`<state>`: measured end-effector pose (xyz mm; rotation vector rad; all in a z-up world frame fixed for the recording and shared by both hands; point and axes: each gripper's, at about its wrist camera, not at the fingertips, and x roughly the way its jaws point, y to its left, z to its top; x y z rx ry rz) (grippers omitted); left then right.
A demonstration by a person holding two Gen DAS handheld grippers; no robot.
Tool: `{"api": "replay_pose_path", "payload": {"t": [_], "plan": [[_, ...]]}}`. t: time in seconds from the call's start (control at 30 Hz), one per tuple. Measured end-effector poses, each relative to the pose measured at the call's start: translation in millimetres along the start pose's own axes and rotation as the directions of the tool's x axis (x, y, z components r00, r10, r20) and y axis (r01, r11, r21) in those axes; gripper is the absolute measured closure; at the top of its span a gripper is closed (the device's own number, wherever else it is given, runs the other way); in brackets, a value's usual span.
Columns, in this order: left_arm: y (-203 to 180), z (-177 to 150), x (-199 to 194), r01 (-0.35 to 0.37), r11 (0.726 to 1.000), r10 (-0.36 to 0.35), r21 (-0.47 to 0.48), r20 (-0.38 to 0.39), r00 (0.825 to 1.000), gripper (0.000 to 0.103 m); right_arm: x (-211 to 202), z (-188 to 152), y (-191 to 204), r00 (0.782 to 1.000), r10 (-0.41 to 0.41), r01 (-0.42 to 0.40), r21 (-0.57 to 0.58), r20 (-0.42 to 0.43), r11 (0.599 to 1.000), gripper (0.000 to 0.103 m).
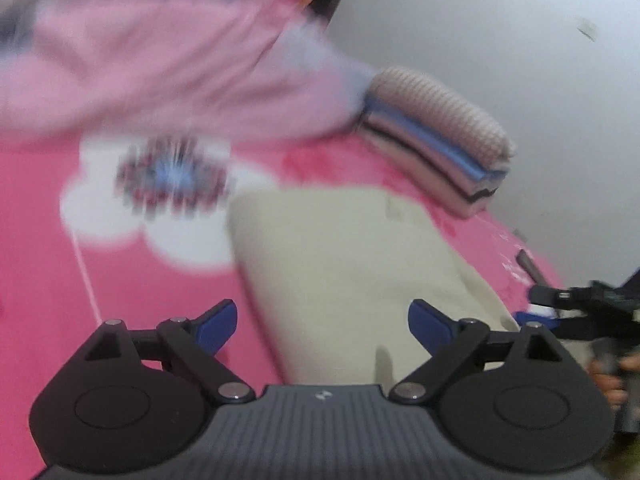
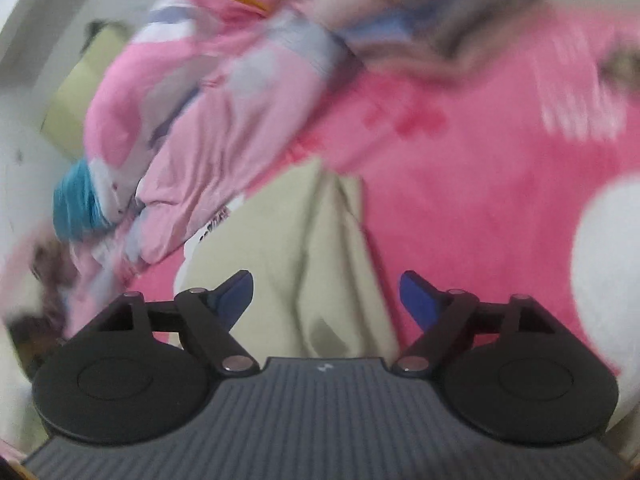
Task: Fold clothes
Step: 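Grasp the beige bundle from both sides with the left and right grippers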
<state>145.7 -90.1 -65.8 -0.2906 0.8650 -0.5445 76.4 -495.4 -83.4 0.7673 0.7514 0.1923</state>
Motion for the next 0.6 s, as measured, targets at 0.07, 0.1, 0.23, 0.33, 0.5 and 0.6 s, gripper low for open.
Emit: {"api": "replay_pose_path", "payload": {"t": [0.07, 0.1, 0.23, 0.33, 0.5, 0.6], "plan": [[14.1, -1.6, 9.6, 0.062, 0.996, -0.066, -0.07, -0.053, 0.996, 0.01, 21.5, 1.2, -11.4, 0.995, 0.016, -0.013, 0.038, -0.098, 0.999, 0.02], [15.1, -0.6, 14.8, 0.081, 0.994, -0.086, -0.078, -0.06, 0.995, 0.009, 27.1, 0.2, -10.1, 0.993, 0.03, -0.028, 0.023, -0.118, 0.999, 0.018], [19.1, 3.4, 35.7, 0.156, 0.981, -0.165, -0.113, -0.085, 0.983, 0.002, 50.5, 0.2, 1.1, 0.972, 0.127, -0.13, -0.002, -0.199, 0.991, 0.01], [22.1, 6.3, 51.3, 0.21, 0.968, -0.225, -0.139, -0.102, 0.969, 0.001, 69.8, 2.3, 10.8, 0.945, 0.194, -0.204, -0.013, -0.262, 0.979, 0.01], [14.8, 14.2, 69.0, 0.2, 0.967, -0.219, -0.158, -0.113, 0.969, 0.0, 102.2, 14.6, 28.1, 0.93, 0.221, -0.248, -0.058, -0.295, 0.967, 0.025], [4.0, 16.0, 65.2, 0.167, 0.977, -0.182, -0.133, -0.109, 0.977, 0.004, 102.8, 17.7, 37.1, 0.938, 0.173, -0.218, -0.123, -0.3, 0.968, 0.054]]}}
